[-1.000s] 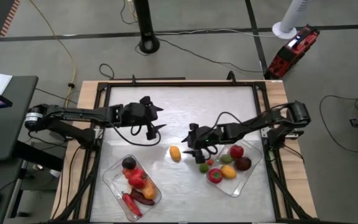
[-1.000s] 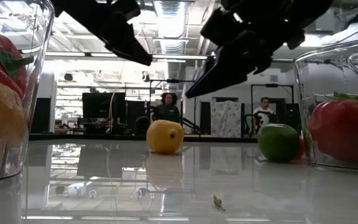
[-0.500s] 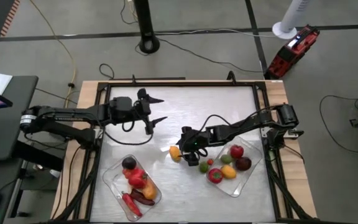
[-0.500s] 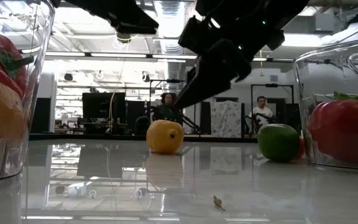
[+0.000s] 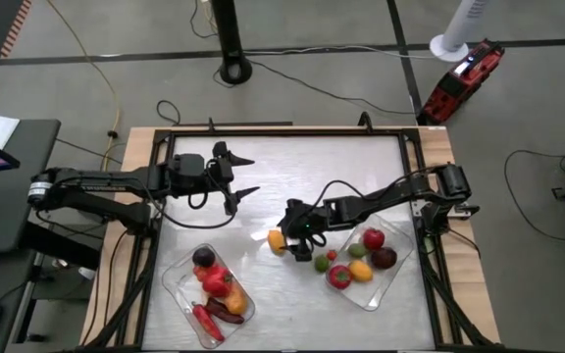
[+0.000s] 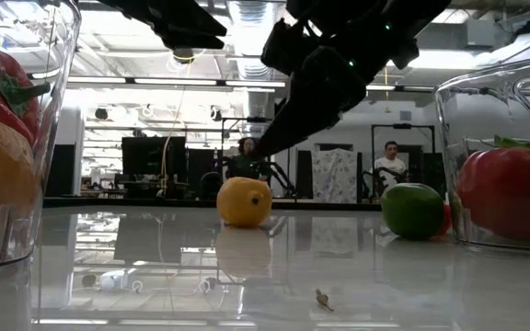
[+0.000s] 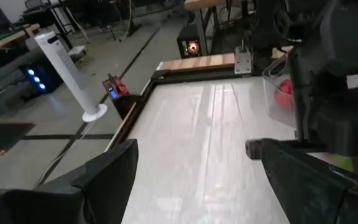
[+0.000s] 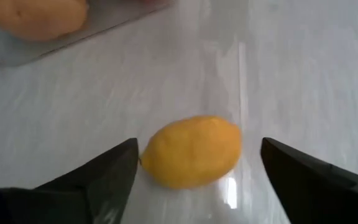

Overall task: Sort produce into baskets
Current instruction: Put the yellow lemon into the right transparent bin, then put the green lime into the right transparent bin

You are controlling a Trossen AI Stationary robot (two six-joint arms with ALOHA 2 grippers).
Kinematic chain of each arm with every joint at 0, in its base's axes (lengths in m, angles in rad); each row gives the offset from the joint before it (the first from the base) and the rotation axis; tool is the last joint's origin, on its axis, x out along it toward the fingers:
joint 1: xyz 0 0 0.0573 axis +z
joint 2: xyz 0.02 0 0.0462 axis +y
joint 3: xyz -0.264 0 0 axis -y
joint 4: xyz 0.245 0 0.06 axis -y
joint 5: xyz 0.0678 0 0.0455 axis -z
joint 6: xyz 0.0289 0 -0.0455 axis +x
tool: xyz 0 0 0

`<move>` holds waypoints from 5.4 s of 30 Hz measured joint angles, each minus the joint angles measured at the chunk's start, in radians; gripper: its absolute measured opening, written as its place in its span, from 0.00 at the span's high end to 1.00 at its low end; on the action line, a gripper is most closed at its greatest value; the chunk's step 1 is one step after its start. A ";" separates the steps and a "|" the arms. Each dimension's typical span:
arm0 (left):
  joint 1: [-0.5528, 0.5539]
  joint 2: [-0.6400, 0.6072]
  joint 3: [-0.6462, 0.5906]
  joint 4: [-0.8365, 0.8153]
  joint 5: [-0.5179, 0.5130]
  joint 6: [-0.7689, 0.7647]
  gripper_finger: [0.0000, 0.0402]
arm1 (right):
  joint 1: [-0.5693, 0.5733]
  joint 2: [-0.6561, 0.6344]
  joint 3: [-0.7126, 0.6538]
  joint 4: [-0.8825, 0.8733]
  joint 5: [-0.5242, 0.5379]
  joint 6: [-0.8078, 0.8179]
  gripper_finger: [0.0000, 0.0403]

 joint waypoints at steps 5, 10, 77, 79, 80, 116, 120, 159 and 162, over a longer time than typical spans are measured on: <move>0.000 0.000 0.000 -0.007 0.000 0.007 0.19 | 0.000 0.000 0.000 -0.005 0.024 0.046 0.03; 0.000 0.000 0.000 -0.013 -0.001 0.006 0.19 | 0.017 0.018 0.001 0.020 0.052 0.046 0.02; 0.004 0.002 0.002 0.188 -0.123 -0.039 0.19 | 0.100 -0.383 0.070 -1.005 -0.169 0.407 0.34; 0.004 0.002 0.002 0.225 -0.132 -0.022 0.19 | 0.121 -0.402 0.046 -1.022 -0.168 0.458 0.34; 0.004 0.002 0.002 0.241 -0.133 -0.006 0.19 | 0.130 -0.405 0.037 -1.032 -0.161 0.485 0.34; 0.029 0.002 0.008 0.363 -0.126 0.193 0.19 | 0.131 -0.398 0.031 -1.040 -0.162 0.846 0.09; 0.029 0.002 0.008 0.333 -0.125 0.178 0.19 | 0.075 -0.386 0.073 -1.024 -0.149 0.782 0.12; 0.026 -0.116 -0.013 0.053 0.071 0.040 0.19 | 0.040 0.361 0.708 -1.297 -0.287 0.489 0.13; 0.027 -0.157 -0.048 0.072 0.075 0.040 0.19 | 0.041 0.379 0.707 -1.332 -0.287 0.522 0.13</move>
